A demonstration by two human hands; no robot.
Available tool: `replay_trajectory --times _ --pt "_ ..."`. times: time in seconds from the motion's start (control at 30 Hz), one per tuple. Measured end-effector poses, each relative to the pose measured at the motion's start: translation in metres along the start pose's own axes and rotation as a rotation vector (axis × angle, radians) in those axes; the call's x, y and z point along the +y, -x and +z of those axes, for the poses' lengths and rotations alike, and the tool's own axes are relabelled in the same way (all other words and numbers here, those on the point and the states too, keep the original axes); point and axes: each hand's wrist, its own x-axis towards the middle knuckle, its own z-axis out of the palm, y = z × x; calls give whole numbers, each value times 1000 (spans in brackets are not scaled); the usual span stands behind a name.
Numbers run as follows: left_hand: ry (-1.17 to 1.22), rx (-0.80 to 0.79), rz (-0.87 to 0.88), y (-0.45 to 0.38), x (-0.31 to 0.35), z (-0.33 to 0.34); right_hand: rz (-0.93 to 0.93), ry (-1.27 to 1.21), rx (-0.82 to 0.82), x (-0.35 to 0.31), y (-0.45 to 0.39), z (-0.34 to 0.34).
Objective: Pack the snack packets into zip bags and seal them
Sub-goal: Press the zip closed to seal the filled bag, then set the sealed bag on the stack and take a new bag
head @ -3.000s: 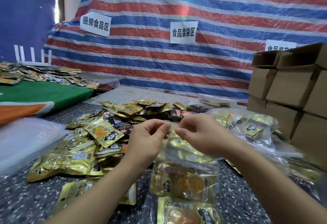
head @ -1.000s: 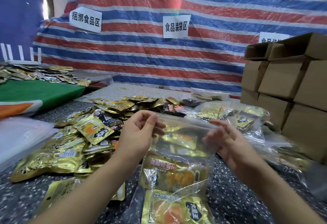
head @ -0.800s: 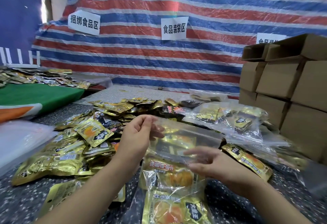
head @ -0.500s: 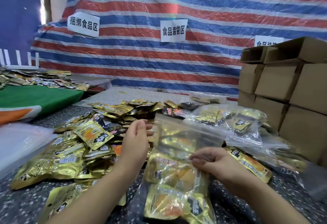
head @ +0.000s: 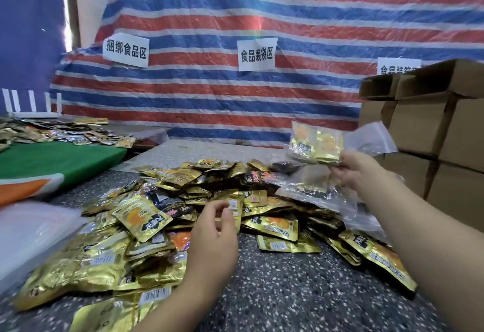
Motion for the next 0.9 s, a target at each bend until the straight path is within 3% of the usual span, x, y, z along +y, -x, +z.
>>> replay_trajectory --times 0.23,0.47,0.63,0.77,0.9 --pt "-30 -8 39 -1 -2 1 56 230 116 28 -14 -11" --pt "-5 -19 50 0 1 0 7 -116 71 22 4 -11" --pt "1 -31 50 0 -1 -1 -132 -169 121 37 42 -12" --pt "-15 -38 79 -2 -4 1 -231 -7 165 57 87 -14" --pt "-33 -90 124 -3 -10 -1 -236 205 -16 92 128 -12"
